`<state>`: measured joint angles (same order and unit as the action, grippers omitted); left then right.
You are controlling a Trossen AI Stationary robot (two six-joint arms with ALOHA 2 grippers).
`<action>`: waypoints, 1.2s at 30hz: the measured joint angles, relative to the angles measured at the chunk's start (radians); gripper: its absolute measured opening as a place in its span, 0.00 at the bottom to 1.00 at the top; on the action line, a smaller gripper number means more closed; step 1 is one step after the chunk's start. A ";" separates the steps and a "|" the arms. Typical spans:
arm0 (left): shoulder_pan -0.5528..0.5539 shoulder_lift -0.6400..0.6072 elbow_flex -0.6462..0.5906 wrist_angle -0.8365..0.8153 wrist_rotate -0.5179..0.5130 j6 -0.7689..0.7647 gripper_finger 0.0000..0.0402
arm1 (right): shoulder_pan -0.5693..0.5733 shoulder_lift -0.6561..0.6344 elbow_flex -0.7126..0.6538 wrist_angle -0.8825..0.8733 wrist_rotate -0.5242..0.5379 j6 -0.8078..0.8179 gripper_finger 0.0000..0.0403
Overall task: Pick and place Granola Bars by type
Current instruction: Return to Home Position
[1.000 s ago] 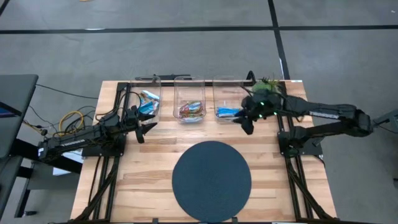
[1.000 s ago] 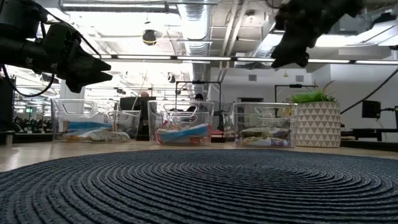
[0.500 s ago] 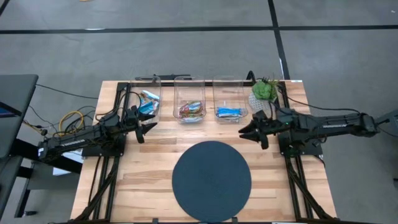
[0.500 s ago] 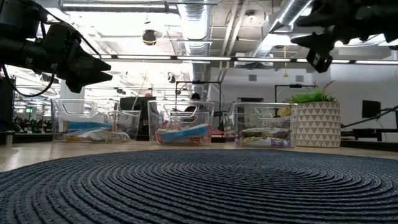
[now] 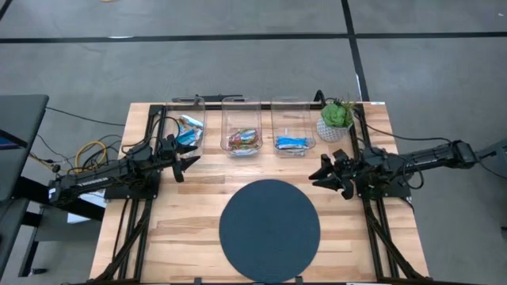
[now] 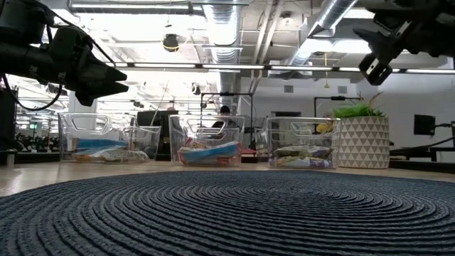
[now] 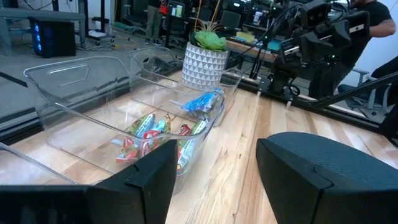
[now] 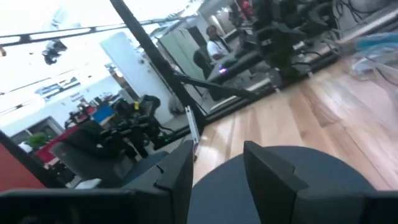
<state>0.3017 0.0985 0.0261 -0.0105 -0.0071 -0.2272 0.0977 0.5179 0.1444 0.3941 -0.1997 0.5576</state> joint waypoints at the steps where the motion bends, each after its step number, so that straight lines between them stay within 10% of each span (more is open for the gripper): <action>1: 0.000 0.000 0.000 0.000 0.000 0.000 0.53 | 0.003 -0.006 -0.007 0.011 0.000 -0.005 0.33; 18: 0.000 0.000 0.000 0.000 0.000 0.000 0.53 | 0.007 -0.241 -0.133 0.047 0.003 0.019 0.33; 36: 0.000 0.000 0.000 0.000 0.000 0.001 0.53 | 0.007 -0.517 -0.133 -0.315 0.170 -0.085 0.33</action>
<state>0.3016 0.0982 0.0261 -0.0109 -0.0074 -0.2263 0.1046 0.0011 0.0110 0.0794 -0.0302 0.4729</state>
